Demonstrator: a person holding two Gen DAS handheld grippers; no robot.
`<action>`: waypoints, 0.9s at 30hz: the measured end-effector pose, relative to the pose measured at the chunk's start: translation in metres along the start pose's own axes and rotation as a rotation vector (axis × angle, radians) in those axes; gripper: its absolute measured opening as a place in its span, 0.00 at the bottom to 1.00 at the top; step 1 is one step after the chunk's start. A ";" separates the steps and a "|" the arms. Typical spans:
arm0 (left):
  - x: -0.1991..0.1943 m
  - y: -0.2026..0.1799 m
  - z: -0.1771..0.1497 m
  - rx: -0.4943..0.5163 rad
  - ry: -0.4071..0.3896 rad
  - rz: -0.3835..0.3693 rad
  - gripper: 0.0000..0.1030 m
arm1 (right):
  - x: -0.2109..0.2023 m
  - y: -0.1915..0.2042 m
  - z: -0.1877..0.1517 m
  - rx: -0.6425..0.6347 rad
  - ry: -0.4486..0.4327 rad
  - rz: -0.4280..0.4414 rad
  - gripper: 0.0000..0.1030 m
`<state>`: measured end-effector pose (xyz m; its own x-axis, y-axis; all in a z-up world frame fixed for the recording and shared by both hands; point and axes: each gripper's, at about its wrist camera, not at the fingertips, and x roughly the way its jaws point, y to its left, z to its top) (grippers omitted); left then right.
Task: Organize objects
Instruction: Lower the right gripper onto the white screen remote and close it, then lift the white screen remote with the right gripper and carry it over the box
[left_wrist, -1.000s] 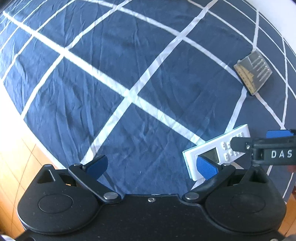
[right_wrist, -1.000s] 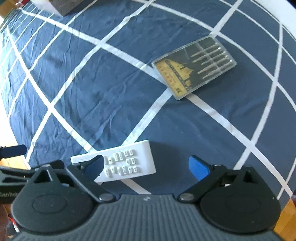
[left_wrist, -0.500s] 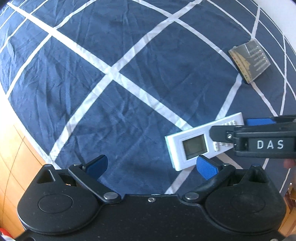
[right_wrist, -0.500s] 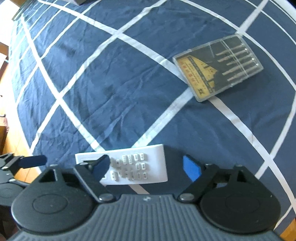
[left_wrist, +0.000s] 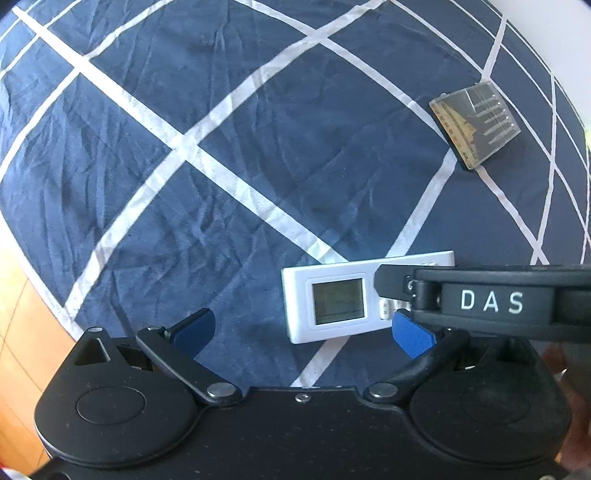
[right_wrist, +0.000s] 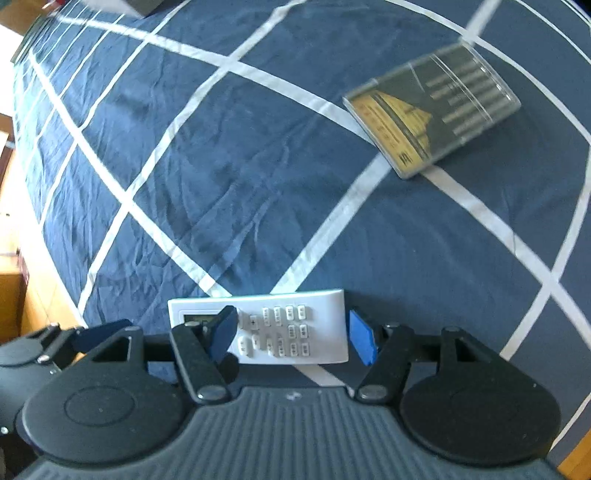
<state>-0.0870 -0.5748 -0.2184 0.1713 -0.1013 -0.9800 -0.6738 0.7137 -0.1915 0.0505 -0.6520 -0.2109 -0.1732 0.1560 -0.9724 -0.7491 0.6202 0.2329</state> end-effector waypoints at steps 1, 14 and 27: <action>0.001 0.000 -0.001 0.000 0.003 -0.003 1.00 | -0.001 -0.001 -0.001 0.000 -0.006 0.001 0.63; 0.012 -0.007 -0.002 -0.015 -0.002 -0.030 0.97 | -0.001 0.006 0.000 -0.067 -0.028 0.014 0.63; 0.011 -0.019 -0.001 0.016 0.013 -0.066 0.67 | -0.004 -0.001 0.000 -0.044 -0.024 0.033 0.63</action>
<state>-0.0735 -0.5900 -0.2256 0.2061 -0.1574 -0.9658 -0.6496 0.7161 -0.2554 0.0524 -0.6530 -0.2076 -0.1831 0.1950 -0.9636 -0.7707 0.5801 0.2638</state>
